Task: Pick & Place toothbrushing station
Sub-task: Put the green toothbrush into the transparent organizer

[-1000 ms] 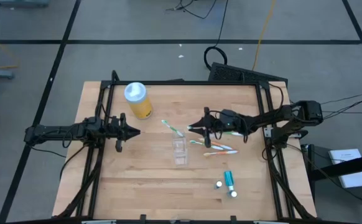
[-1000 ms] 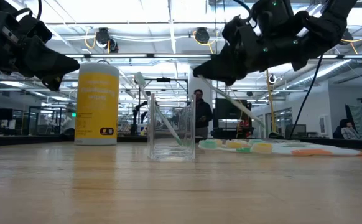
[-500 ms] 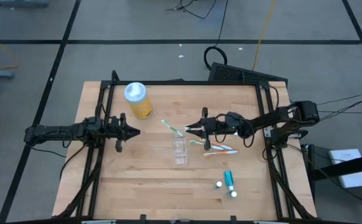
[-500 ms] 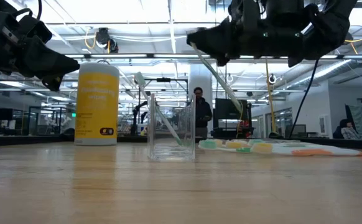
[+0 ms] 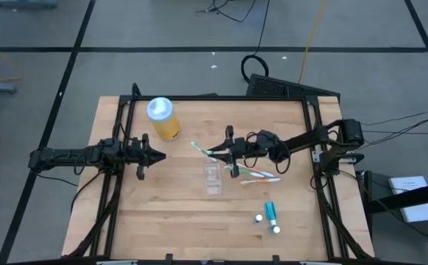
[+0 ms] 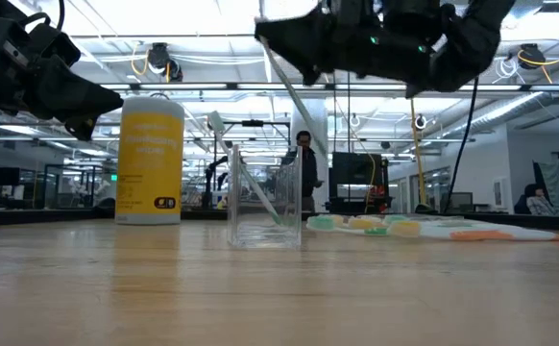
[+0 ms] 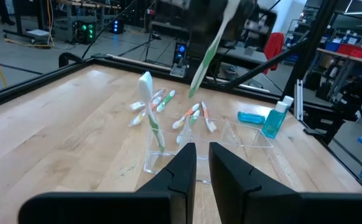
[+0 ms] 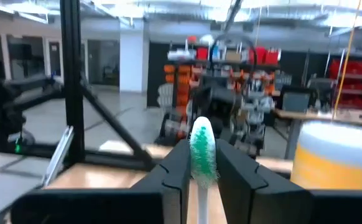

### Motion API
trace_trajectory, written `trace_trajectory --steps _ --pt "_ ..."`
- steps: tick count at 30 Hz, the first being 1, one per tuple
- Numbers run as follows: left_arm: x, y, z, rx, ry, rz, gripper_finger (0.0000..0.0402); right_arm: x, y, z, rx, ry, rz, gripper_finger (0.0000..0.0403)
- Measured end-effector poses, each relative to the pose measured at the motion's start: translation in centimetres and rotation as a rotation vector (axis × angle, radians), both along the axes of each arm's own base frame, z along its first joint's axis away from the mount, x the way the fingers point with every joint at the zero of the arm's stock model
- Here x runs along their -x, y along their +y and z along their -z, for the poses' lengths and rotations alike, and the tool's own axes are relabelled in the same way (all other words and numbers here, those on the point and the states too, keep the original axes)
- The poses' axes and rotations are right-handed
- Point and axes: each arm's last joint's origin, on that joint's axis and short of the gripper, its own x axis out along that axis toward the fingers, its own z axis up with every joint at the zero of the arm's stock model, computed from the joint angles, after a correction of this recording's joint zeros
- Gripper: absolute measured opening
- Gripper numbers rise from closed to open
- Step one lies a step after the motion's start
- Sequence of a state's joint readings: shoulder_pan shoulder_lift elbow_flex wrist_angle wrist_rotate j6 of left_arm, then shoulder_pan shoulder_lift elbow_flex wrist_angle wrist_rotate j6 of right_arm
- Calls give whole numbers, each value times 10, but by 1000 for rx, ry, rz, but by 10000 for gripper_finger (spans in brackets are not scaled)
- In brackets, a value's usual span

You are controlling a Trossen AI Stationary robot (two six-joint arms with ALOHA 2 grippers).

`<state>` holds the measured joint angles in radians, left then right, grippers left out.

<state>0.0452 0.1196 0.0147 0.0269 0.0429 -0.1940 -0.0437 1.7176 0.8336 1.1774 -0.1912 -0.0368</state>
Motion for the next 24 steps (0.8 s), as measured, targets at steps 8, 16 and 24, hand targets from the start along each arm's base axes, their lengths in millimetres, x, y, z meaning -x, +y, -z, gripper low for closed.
trace_trajectory --steps 8,16,24 --pt "0 0 0 0 0 0 49 -16 -1 -23 13 -67 5 50" --pt "0 0 0 0 0 0 49 -48 -3 -20 13 -62 10 50" --pt "0 0 0 0 0 0 49 -66 -12 7 -13 -11 29 50"
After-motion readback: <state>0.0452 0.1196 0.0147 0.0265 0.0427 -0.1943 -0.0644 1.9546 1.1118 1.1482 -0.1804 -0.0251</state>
